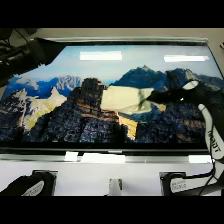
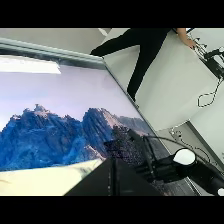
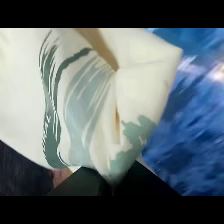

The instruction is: Fold the shirts.

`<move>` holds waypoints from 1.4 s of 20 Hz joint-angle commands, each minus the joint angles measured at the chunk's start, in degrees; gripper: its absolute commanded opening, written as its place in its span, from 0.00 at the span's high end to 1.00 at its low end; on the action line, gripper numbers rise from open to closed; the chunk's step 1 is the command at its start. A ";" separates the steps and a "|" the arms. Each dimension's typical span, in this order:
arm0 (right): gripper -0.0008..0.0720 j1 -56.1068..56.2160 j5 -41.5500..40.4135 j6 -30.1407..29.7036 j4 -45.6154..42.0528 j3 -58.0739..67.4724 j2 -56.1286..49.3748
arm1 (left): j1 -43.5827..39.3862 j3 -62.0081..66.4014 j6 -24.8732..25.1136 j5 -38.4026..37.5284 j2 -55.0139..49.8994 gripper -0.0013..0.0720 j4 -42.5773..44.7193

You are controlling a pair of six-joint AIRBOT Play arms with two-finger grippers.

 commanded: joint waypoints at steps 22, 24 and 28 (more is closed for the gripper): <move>0.95 -47.82 17.64 -3.67 -4.57 13.40 0.17 | -1.40 -0.09 -1.46 0.02 -3.45 0.94 0.02; 0.95 -42.80 21.22 -3.63 -9.73 13.40 0.17 | -1.40 -0.09 -1.49 0.00 -3.67 0.94 0.02; 0.95 -36.65 30.03 -1.64 -20.46 13.38 0.20 | -1.29 -0.09 -1.38 0.02 -3.67 0.94 0.02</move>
